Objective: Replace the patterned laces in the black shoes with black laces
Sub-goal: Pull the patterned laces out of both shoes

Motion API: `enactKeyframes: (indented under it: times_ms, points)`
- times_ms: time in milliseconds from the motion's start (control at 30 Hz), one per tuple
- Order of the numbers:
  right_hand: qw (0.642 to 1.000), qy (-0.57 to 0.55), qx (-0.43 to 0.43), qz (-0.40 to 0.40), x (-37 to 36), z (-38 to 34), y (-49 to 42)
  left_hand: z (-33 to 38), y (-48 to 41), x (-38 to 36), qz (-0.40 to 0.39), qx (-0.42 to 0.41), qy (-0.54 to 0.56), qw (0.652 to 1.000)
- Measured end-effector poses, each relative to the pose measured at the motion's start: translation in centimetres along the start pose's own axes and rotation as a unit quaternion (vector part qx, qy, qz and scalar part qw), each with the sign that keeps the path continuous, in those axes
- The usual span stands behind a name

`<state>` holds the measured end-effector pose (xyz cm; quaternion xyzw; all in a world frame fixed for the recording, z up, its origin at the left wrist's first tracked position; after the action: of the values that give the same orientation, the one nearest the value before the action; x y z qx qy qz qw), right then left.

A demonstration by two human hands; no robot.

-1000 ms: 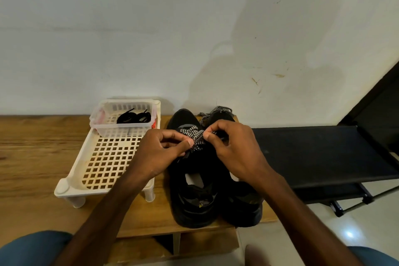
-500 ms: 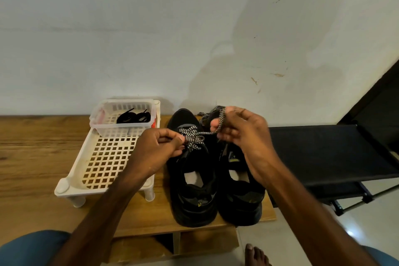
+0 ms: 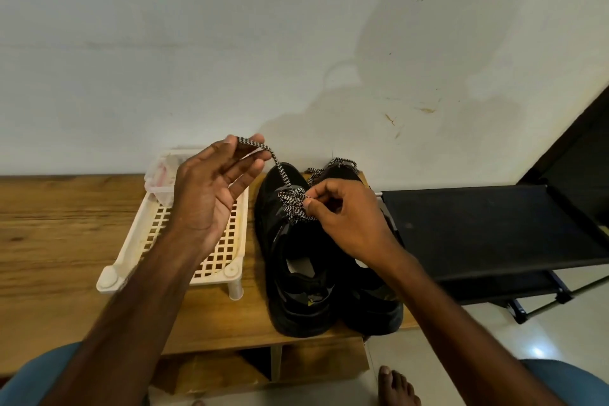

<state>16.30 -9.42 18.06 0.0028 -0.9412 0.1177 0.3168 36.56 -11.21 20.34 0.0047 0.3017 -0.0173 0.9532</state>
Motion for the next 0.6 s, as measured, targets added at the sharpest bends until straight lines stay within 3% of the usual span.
enactKeyframes:
  times_ms: [67,100,167,200,233,300,367,467,533,600]
  points:
    - [1.0,0.015,0.0,0.019,0.3,-0.1,-0.1,-0.8,-0.2,0.5,0.042,-0.009,-0.156,0.987]
    - [0.999,0.019,-0.003,0.031,0.7,-0.2,-0.2,-1.2,-0.3,1.0,0.072,-0.027,-0.286,0.955]
    - [0.999,0.018,-0.019,0.043,1.8,-0.3,-0.4,-2.2,-0.1,1.6,0.111,-0.079,-0.518,0.844]
    - [0.999,-0.009,-0.037,0.038,2.4,-0.4,-0.4,-2.4,0.1,1.6,0.118,-0.113,-0.579,0.798]
    - [0.995,-0.068,-0.06,0.029,2.9,-0.4,-0.5,-2.6,0.3,1.4,0.114,-0.146,-0.602,0.777]
    - [0.962,-0.252,-0.103,0.02,3.6,-0.5,-0.5,-2.9,0.6,0.6,0.074,-0.166,-0.593,0.785]
    - [0.903,-0.415,-0.111,0.015,4.0,-0.8,-0.7,-3.7,0.9,-0.2,0.014,-0.132,-0.597,0.791]
    - [0.836,-0.543,-0.069,0.02,4.0,-1.3,-1.2,-4.7,1.4,-0.8,-0.037,-0.133,-0.642,0.754]
    - [0.848,-0.526,-0.057,0.042,3.6,-1.3,-1.5,-4.8,1.5,-0.8,-0.033,-0.142,-0.661,0.736]
    - [0.893,-0.44,-0.068,0.064,3.0,-1.0,-1.3,-4.8,1.3,-0.6,-0.025,-0.141,-0.662,0.736]
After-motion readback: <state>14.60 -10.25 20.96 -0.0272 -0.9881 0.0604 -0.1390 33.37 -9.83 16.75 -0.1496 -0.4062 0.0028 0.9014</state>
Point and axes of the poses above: each hand's wrist, its own y-axis away from the middle knuckle, its own x-axis out of the back of the hand, z = x × y, the point moved 4 cm from there along -y, towards the middle knuckle, and after that the axes turned 5 degrees about x, right-handed, at the moved point
